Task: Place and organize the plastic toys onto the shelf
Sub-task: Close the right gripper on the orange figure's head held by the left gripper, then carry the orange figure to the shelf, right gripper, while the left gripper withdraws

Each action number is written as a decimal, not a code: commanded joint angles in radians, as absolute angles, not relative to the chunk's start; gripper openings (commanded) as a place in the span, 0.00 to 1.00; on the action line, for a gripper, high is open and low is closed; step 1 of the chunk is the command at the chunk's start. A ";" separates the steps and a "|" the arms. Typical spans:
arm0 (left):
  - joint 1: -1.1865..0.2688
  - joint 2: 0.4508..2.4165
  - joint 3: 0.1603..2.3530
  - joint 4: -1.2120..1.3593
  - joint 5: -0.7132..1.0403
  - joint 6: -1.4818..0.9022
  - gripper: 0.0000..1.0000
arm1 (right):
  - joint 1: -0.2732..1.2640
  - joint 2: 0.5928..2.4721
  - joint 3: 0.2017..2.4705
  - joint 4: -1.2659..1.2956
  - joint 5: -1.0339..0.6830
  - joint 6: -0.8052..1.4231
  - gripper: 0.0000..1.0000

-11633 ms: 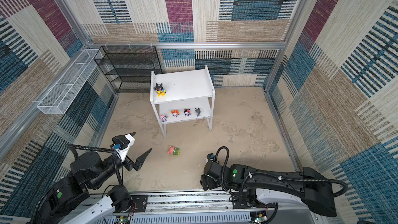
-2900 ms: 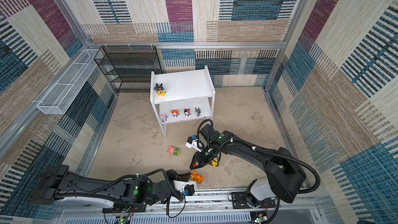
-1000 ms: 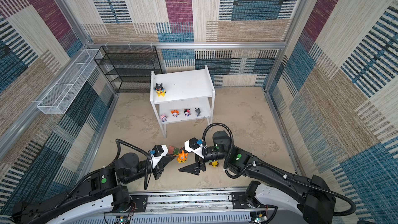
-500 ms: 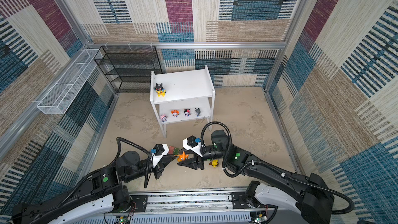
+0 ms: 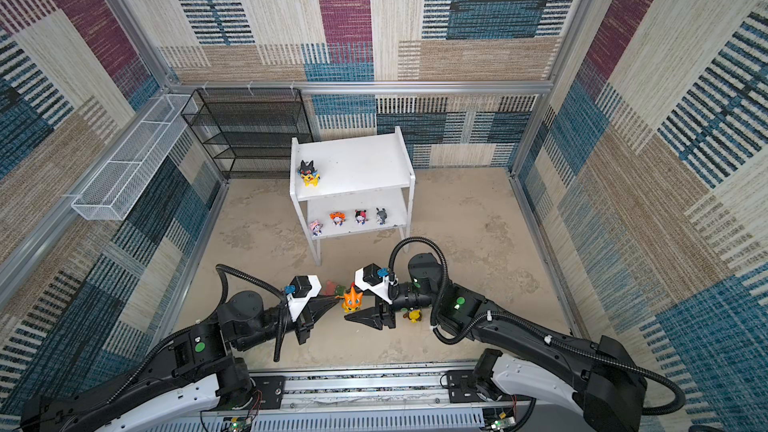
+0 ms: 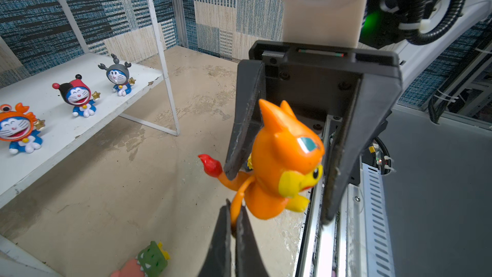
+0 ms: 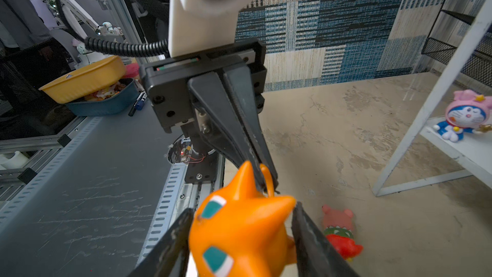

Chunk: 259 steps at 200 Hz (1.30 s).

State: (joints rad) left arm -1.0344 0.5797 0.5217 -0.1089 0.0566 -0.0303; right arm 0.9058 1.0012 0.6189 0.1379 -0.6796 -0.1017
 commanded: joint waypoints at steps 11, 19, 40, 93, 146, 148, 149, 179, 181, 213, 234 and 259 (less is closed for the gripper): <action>-1.032 0.583 0.519 -0.072 0.059 -0.046 0.00 | 0.906 0.975 0.625 0.160 -0.663 -0.111 0.59; -1.031 0.583 0.520 -0.072 0.058 -0.046 0.00 | 0.906 0.975 0.627 0.156 -0.660 -0.112 0.57; -1.031 0.581 0.522 -0.073 0.060 -0.047 0.00 | 0.906 0.979 0.631 0.153 -0.661 -0.114 0.49; -1.031 0.581 0.524 -0.078 0.053 -0.049 0.00 | 0.906 0.981 0.650 0.145 -0.644 -0.122 0.31; -1.032 0.567 0.606 -0.169 -0.022 -0.054 0.99 | 0.871 1.067 0.890 -0.097 -0.604 -0.139 0.29; -1.032 0.564 0.612 -0.178 -0.026 -0.054 0.99 | 0.868 1.074 0.906 -0.110 -0.605 -0.141 0.29; -1.032 0.562 0.614 -0.182 -0.029 -0.054 0.99 | 0.866 1.076 0.912 -0.119 -0.605 -0.142 0.28; -1.031 0.535 0.735 -0.328 -0.098 -0.044 0.99 | 0.755 1.138 1.118 -0.264 -0.708 -0.161 0.28; -1.031 0.534 0.744 -0.337 -0.099 -0.043 0.99 | 0.746 1.143 1.130 -0.274 -0.716 -0.162 0.28; -1.031 0.543 0.866 -0.523 -0.097 0.015 0.99 | 0.665 1.249 1.363 -0.408 -0.743 -0.232 0.28; -1.032 0.559 0.910 -0.612 -0.096 0.062 0.99 | 0.634 1.349 1.504 -0.475 -0.737 -0.267 0.28; -1.031 0.572 0.928 -0.661 -0.087 0.106 0.99 | 0.588 1.447 1.596 -0.483 -0.754 -0.304 0.28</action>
State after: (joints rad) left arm -1.0321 0.5636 0.9104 -0.5549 -0.0807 0.0196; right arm 0.6186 1.3823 1.5295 -0.4278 -0.7265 -0.2451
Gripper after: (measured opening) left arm 0.991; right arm 0.411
